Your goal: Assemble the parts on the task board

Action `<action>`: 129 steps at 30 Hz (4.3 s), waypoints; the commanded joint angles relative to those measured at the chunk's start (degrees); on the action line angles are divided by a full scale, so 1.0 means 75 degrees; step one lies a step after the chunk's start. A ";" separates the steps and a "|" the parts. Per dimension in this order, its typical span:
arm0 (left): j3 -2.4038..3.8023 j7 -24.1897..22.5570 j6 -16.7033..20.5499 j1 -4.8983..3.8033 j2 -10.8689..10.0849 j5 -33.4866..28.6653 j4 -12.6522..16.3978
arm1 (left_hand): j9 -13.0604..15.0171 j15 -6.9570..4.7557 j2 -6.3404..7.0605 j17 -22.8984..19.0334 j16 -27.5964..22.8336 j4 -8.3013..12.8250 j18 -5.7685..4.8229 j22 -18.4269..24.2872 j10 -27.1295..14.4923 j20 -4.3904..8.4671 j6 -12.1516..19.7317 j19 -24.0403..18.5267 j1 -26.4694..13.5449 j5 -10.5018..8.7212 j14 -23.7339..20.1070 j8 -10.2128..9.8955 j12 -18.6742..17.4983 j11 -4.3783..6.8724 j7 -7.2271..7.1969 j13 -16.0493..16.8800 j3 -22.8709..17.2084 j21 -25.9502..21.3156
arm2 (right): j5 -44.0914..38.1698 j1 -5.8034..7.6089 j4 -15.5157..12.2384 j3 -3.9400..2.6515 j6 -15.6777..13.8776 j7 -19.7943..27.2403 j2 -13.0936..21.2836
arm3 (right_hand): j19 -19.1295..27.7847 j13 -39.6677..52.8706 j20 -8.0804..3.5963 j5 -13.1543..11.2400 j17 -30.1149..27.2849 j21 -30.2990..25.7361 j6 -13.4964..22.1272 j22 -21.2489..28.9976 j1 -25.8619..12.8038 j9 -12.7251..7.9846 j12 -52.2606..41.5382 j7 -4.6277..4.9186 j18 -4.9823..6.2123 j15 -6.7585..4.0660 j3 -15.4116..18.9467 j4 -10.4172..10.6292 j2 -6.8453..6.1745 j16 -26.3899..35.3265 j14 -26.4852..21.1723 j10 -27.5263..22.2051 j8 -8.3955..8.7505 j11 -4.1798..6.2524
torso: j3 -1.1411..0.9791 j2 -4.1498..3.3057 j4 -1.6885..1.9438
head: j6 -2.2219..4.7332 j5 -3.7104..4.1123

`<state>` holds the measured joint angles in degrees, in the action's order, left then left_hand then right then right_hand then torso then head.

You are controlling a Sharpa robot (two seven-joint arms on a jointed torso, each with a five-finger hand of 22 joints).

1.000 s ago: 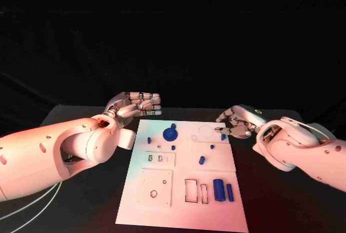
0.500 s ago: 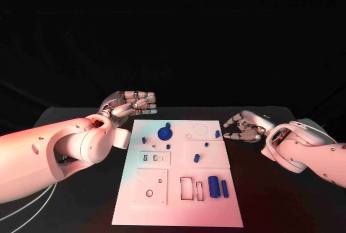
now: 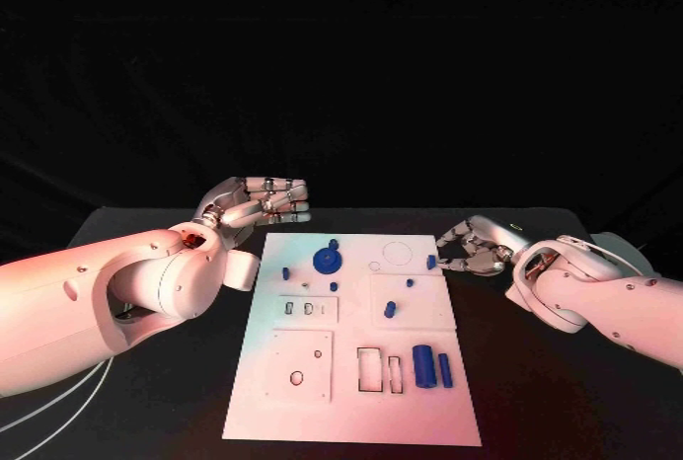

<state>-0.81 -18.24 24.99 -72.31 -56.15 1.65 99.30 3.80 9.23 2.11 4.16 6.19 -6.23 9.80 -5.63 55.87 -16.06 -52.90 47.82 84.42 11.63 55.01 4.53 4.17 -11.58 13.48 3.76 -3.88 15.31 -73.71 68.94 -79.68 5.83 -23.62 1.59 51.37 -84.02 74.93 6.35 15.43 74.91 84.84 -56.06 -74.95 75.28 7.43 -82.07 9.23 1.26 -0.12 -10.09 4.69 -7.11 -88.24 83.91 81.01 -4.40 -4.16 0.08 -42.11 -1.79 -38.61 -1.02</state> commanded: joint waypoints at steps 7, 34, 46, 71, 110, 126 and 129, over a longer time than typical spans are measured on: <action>0.0006 -0.0030 -0.0148 -0.0007 -0.0015 0.0035 0.0016 | -0.0005 0.0054 -0.0058 -0.0011 -0.0040 0.0033 0.0092 0.0008 -0.0036 0.0000 0.0069 0.0007 -0.0039 -0.0018 -0.0014 -0.0041 -0.0038 -0.0007 0.0128 -0.0007 0.0023 0.0021 | -0.0232 -0.0136 0.0216 0.0008 0.0049 -0.0116 -0.0265 | -0.0135 0.0659 0.0008 0.0031 0.1369 -0.0029 0.0032 -0.1244 -0.0029 0.0002 0.0020 0.0001 0.0075 0.0054 0.0053 0.0015 0.0014 0.0011 0.0658 0.0030 0.0033 -0.0040 | -0.0004 0.0007 0.0001 | -0.0025 -0.0054; 0.0006 -0.0032 -0.0141 -0.0007 -0.0040 0.0035 -0.0033 | -0.0005 0.0054 -0.0058 -0.0011 -0.0040 0.0033 0.0092 0.0008 -0.0036 0.0000 0.0069 0.0007 -0.0039 -0.0018 -0.0014 -0.0041 -0.0038 -0.0007 0.0128 -0.0007 0.0023 0.0021 | -0.0279 -0.0249 0.0471 0.0008 -0.0163 -0.0167 -0.0542 | -0.0271 0.0889 -0.0036 0.0092 0.1527 0.0098 -0.0467 -0.1398 0.0071 0.0097 -0.0173 -0.0130 0.0033 -0.0024 -0.0182 -0.0025 0.0389 -0.0052 0.0699 0.0238 -0.0201 0.0070 | -0.0009 0.0010 -0.0013 | -0.0038 -0.0072; 0.0006 -0.0019 -0.0141 -0.0007 -0.0048 0.0035 -0.0035 | -0.0005 0.0054 -0.0058 -0.0011 -0.0040 0.0033 0.0092 0.0008 -0.0036 0.0000 0.0069 0.0007 -0.0039 -0.0018 -0.0014 -0.0041 -0.0038 -0.0007 0.0128 -0.0007 0.0023 0.0021 | -0.0304 -0.0249 0.0496 0.0007 -0.0110 -0.0313 -0.0583 | -0.0288 0.0915 -0.0082 0.0068 0.1545 0.0112 -0.0609 -0.1418 0.0128 0.0132 -0.0194 -0.0203 0.0028 -0.0078 -0.0266 -0.0082 0.0444 -0.0059 0.0703 0.0262 -0.0290 0.0134 | -0.0009 0.0014 -0.0004 | -0.0075 -0.0077; 0.0006 0.0054 -0.0119 -0.0008 -0.0039 0.0035 -0.0060 | -0.0005 0.0055 -0.0068 -0.0010 -0.0054 0.0053 0.0092 0.0013 -0.0042 -0.0001 0.0073 0.0002 -0.0019 -0.0014 -0.0015 -0.0050 -0.0041 -0.0008 0.0129 -0.0006 0.0018 0.0022 | -0.0599 -0.0178 -0.0108 0.0001 -0.0476 -0.0680 -0.0484 | -0.0442 0.0978 -0.0189 -0.0105 0.1633 0.0279 -0.0796 -0.1599 0.0138 0.0209 -0.0237 -0.0322 -0.0030 -0.0182 -0.0537 -0.0125 0.0698 -0.0092 0.0724 0.0333 -0.0463 0.0246 | 0.0000 0.0031 -0.0018 | -0.0110 -0.0081; 0.0005 0.0086 -0.0059 -0.0007 0.0241 0.0035 -0.0239 | -0.0003 0.0052 -0.0073 -0.0007 -0.0059 0.0079 0.0094 0.0015 -0.0036 -0.0001 0.0066 0.0004 0.0009 -0.0013 -0.0003 -0.0051 -0.0037 -0.0005 0.0128 -0.0004 0.0010 0.0025 | -0.1967 -0.0346 -0.1185 0.0145 0.0221 -0.1786 -0.2660 | -0.0370 0.0935 -0.0237 -0.0122 0.1556 0.0190 -0.0831 -0.1522 0.0058 0.0255 -0.0187 -0.0378 -0.0002 -0.0231 -0.0694 -0.0123 0.0717 -0.0060 0.0705 0.0309 -0.0549 0.0299 | -0.0013 0.0009 -0.0006 | -0.0363 -0.0507; 0.0005 0.0083 -0.0065 -0.0007 0.0254 0.0035 -0.0238 | -0.0003 0.0052 -0.0073 -0.0007 -0.0059 0.0079 0.0094 0.0015 -0.0036 -0.0001 0.0066 0.0004 0.0009 -0.0013 -0.0003 -0.0051 -0.0037 -0.0005 0.0128 -0.0004 0.0010 0.0025 | -0.2204 -0.0538 -0.0896 0.0175 0.0249 -0.1903 -0.2929 | -0.0377 0.0946 -0.0239 -0.0102 0.1567 0.0197 -0.0830 -0.1531 0.0058 0.0257 -0.0195 -0.0380 -0.0005 -0.0232 -0.0703 -0.0132 0.0708 -0.0064 0.0708 0.0319 -0.0553 0.0300 | -0.0010 0.0012 -0.0013 | -0.0412 -0.0552; 0.0006 0.0084 -0.0069 -0.0007 0.0257 0.0035 -0.0239 | -0.0003 0.0052 -0.0073 -0.0007 -0.0059 0.0079 0.0094 0.0015 -0.0036 -0.0001 0.0066 0.0004 0.0009 -0.0013 -0.0003 -0.0051 -0.0037 -0.0005 0.0128 -0.0004 0.0010 0.0025 | -0.2213 -0.0558 -0.0857 0.0179 0.0272 -0.1908 -0.2958 | -0.0377 0.0947 -0.0239 -0.0101 0.1567 0.0197 -0.0829 -0.1531 0.0058 0.0257 -0.0196 -0.0380 -0.0005 -0.0232 -0.0703 -0.0133 0.0706 -0.0064 0.0708 0.0319 -0.0553 0.0301 | -0.0014 0.0013 -0.0007 | -0.0416 -0.0555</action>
<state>-0.81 -17.36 24.91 -72.31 -54.35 1.67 97.42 3.80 9.22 2.11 4.16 5.98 -5.90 9.80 -5.57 55.87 -16.06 -52.90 47.82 84.42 11.63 55.01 4.54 4.17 -11.58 13.48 3.76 -3.89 15.31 -88.95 64.84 -86.18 7.15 -22.63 -12.20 29.32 -84.02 74.94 5.12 14.55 74.91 86.53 -61.63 -74.91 75.94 9.11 -83.54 6.73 1.26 -1.34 -15.00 3.71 -1.92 -88.67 83.93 83.38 -8.31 -2.20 0.01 -42.01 -1.89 -41.70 -5.15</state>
